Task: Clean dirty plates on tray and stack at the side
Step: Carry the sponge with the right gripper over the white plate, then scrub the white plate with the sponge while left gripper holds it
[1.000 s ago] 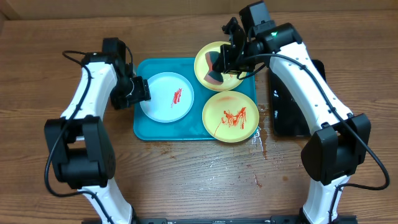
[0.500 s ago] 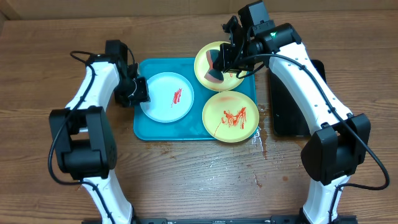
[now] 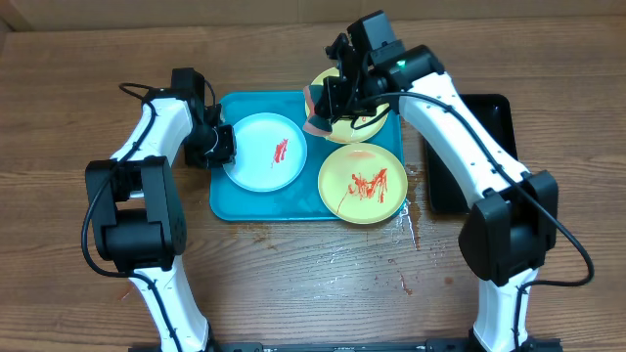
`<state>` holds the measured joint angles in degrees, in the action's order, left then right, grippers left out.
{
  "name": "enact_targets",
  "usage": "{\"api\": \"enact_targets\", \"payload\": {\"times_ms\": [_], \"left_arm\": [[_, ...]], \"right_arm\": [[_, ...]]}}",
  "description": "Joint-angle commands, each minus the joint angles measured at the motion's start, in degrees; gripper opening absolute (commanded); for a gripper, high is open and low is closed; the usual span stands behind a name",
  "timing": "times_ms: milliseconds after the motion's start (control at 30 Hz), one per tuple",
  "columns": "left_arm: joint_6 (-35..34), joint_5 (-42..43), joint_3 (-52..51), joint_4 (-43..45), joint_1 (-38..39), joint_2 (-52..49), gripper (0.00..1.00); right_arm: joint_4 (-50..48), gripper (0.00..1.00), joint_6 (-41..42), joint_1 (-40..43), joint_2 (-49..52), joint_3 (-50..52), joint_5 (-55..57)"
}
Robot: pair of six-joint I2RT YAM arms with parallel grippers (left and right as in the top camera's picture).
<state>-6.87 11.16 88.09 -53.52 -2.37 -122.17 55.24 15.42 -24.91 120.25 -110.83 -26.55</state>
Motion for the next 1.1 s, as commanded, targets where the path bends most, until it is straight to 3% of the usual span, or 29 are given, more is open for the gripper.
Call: {"api": "enact_targets", "payload": {"times_ms": [0,133,433,767,1067], "left_arm": [[1.14,0.50,0.87,0.76,-0.24,-0.74,0.18],[1.11,0.55,0.87,0.87,-0.22,-0.74,0.04],[-0.74,1.64,0.87,-2.32,-0.22,-0.72,0.04],[-5.57,2.45,0.87,-6.27,-0.11,-0.72,0.04],[-7.08,2.49,0.87,-6.16,0.48,-0.72,0.04]], "right_arm": [[-1.16,0.04,1.16,-0.17,0.28,-0.50,0.17],[-1.18,0.04,2.29,-0.22,0.33,-0.50,2.01],[-3.02,0.04,5.27,-1.81,1.57,-0.50,2.99],[-3.72,0.04,14.71,-9.68,6.86,-0.50,19.82],[-5.70,0.04,14.58,-12.96,13.33,-0.50,22.05]]}}
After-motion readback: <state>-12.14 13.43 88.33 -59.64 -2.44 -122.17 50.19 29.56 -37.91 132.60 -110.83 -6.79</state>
